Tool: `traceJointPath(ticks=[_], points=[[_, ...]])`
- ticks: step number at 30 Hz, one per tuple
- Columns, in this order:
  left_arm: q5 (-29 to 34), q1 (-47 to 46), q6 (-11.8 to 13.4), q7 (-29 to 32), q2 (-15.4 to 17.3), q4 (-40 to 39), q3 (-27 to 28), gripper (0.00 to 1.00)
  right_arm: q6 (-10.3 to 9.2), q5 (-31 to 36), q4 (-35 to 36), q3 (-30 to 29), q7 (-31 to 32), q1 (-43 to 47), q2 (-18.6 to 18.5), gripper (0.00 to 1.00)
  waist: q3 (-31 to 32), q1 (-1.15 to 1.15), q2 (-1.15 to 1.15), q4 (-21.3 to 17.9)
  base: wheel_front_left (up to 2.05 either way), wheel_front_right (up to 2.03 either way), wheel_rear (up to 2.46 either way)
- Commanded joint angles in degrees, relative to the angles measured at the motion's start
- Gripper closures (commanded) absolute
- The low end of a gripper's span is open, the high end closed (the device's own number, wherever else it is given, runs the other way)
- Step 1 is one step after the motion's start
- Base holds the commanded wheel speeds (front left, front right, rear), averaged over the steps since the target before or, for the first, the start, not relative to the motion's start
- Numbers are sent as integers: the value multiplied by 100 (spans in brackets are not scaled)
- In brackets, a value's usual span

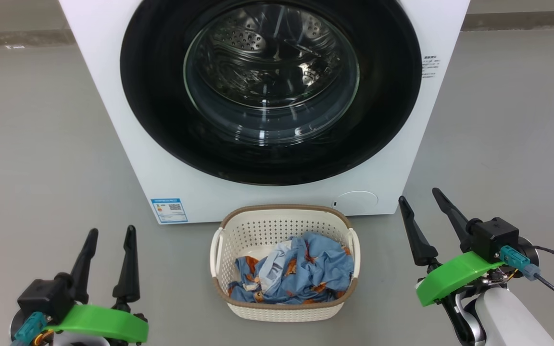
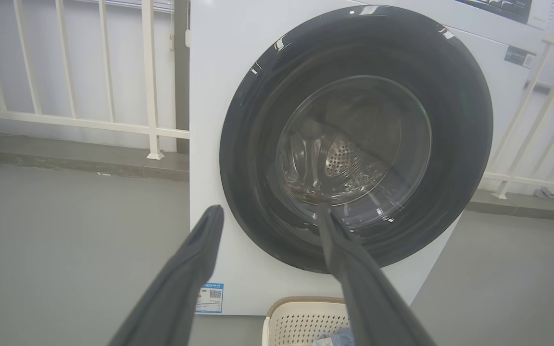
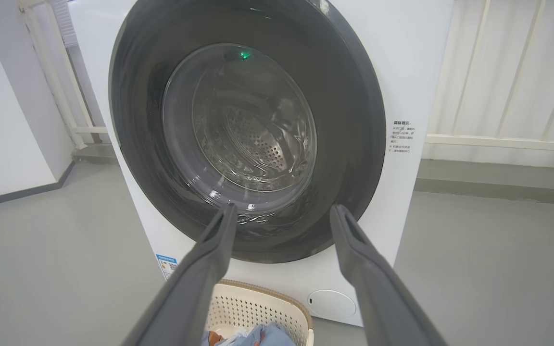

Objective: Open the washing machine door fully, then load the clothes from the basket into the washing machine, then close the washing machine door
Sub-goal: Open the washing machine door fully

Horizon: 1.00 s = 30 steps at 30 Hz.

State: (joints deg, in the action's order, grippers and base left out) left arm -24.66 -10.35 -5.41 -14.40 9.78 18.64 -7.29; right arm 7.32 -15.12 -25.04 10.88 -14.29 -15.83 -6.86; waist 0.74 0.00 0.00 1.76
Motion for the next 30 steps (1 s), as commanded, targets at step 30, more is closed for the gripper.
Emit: traceJointPath(ticks=[30], points=[[-183,-105,80,-42,168,-247,99,0,17,-149,115,70,-71,-122,23,0,3,0,0,-49,78,78,-156]])
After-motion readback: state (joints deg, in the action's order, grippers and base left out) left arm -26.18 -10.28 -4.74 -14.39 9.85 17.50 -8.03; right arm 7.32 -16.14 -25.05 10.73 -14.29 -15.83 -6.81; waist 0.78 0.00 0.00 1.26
